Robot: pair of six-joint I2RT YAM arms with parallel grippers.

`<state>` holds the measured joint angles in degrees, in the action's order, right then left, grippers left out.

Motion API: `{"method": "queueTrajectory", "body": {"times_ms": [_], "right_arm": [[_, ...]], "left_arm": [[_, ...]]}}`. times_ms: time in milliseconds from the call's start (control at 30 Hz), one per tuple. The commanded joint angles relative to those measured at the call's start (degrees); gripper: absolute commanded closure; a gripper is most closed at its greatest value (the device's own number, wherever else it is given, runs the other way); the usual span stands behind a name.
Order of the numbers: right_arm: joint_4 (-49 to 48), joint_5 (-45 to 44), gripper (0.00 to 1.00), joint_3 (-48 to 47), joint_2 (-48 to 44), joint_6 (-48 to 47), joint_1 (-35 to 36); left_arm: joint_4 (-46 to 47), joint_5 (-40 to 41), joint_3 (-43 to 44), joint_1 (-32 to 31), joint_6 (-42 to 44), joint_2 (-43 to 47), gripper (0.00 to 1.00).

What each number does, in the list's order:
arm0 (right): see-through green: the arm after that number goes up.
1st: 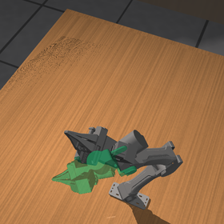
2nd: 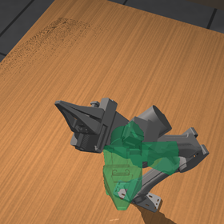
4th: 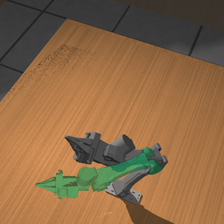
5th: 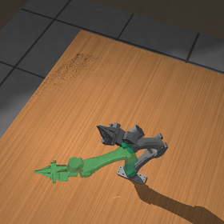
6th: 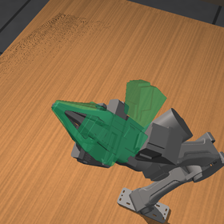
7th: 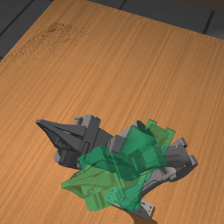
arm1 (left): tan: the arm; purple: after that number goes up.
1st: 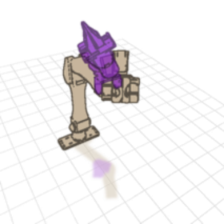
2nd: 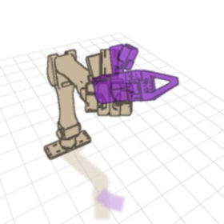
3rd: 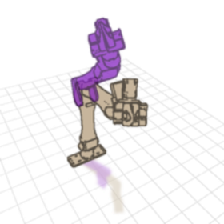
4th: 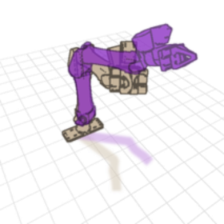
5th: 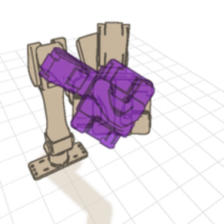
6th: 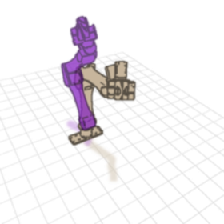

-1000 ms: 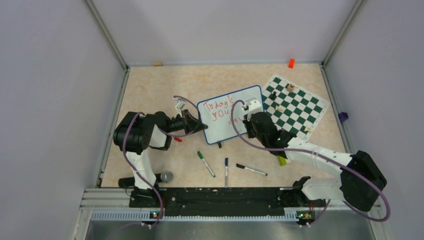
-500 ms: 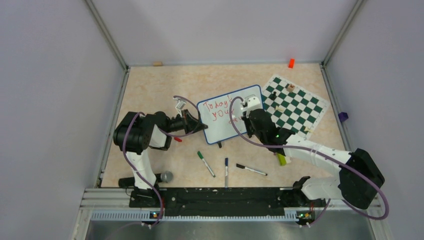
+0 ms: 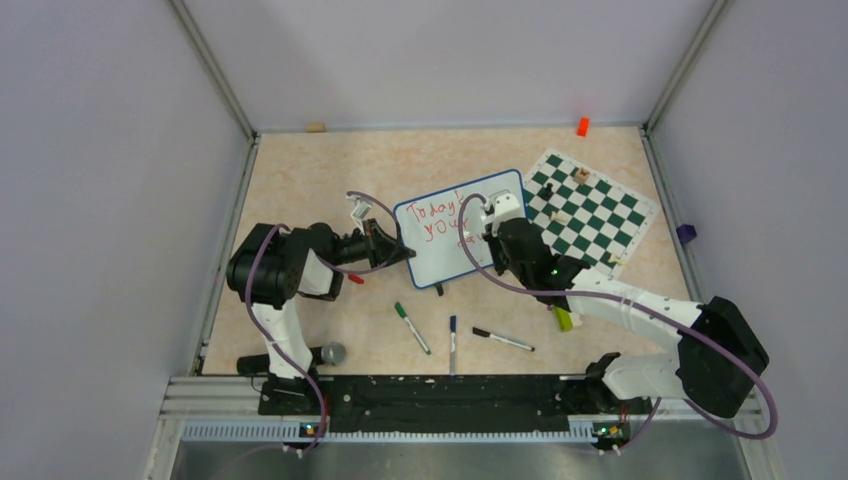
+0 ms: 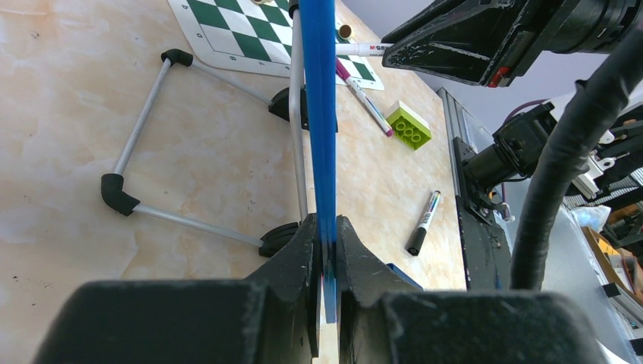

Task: Write a sentence on the whiteboard

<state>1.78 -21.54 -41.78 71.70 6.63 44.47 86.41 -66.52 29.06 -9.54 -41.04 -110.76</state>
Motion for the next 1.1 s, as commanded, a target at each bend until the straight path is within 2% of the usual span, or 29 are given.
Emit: {"method": "queueTrajectory", "body": {"times_ms": [0, 533, 833, 1067], "right_arm": [[1.2, 0.8, 1.00, 0.5, -0.5, 1.1, 0.2], [0.2, 4.3, 1.00, 3.6, -1.6, 2.2, 0.1], [-1.3, 6.7, 1.00, 0.9, -0.3, 1.8, 0.2], [-0.5, 8.3, 1.00, 0.8, -7.4, 2.4, 0.0]], "left_arm": [[6.4, -2.8, 0.2, -0.5, 1.5, 0.6, 1.00], [6.4, -2.8, 0.1, -0.5, 1.6, 0.8, 1.00], [6.4, -2.8, 0.0, -0.5, 1.7, 0.9, 1.00], [6.4, -2.5, 0.0, -0.5, 1.5, 0.9, 1.00]]}}
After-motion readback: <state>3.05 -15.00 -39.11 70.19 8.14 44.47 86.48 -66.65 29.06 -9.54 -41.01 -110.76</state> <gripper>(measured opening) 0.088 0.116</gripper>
